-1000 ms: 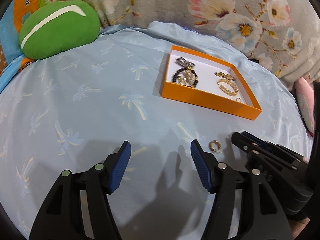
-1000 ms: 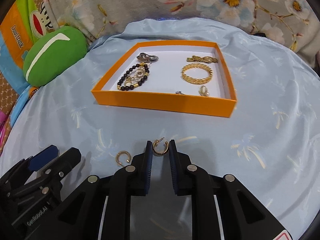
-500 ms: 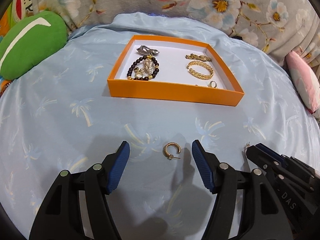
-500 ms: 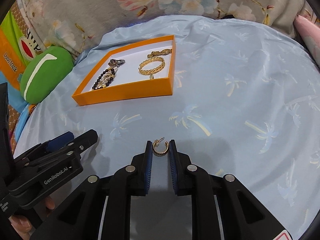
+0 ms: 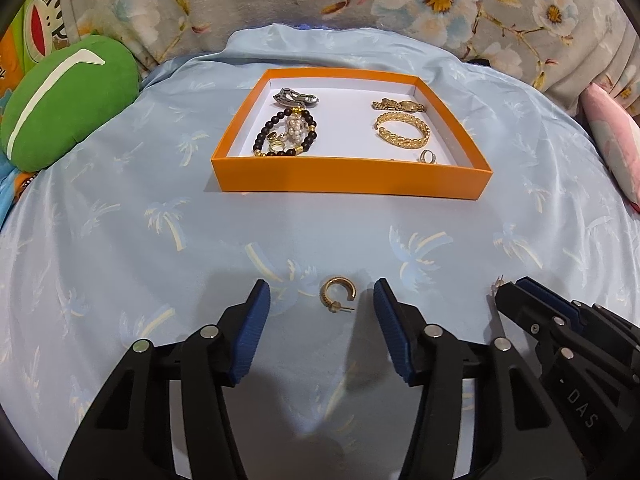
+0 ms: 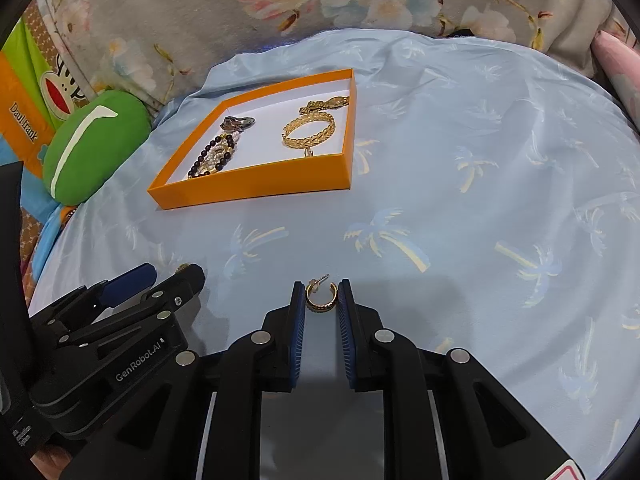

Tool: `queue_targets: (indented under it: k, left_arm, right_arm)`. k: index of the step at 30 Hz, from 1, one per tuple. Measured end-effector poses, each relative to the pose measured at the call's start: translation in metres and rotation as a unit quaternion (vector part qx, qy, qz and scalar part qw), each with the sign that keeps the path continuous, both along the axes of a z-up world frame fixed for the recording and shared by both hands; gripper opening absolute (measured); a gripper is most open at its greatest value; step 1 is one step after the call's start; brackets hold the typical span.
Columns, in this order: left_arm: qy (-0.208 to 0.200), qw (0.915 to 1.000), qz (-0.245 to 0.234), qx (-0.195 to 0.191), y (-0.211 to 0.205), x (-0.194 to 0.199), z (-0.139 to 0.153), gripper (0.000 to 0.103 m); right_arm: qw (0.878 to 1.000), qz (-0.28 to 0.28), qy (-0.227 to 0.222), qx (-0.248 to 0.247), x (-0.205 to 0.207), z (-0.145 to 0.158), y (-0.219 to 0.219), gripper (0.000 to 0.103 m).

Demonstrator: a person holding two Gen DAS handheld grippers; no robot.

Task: Organize jewelry
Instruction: 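Grasp the other gold hoop earring with the left tool while the right tool holds its hoop, then carry both hoop earrings over the orange box with both tools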

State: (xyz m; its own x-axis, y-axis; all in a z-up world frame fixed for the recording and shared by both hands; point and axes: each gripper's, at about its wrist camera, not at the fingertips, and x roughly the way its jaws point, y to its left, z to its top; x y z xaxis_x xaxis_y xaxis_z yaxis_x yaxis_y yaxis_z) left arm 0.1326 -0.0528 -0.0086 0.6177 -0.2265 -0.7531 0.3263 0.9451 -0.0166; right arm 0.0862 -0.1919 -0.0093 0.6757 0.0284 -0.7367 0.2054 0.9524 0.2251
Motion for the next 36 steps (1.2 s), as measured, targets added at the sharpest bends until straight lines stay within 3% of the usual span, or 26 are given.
queue_targets:
  k: [8, 27, 36]
  left_arm:
    - [0.0, 0.9999, -0.002, -0.012, 0.002, -0.003, 0.001, 0.016]
    - [-0.016, 0.9992, -0.002, -0.036, 0.015, -0.015, 0.015, 0.016]
    - [-0.058, 0.9979, 0.007, -0.028, 0.013, 0.019, 0.043, 0.016]
  right_arm:
    - [1.0, -0.001, -0.001, 0.002, 0.0, 0.0, 0.0, 0.016]
    - [1.0, 0.002, -0.026, 0.0, -0.007, 0.007, 0.002, 0.016]
    - [0.999, 0.013, -0.046, -0.006, 0.016, 0.031, -0.007, 0.016]
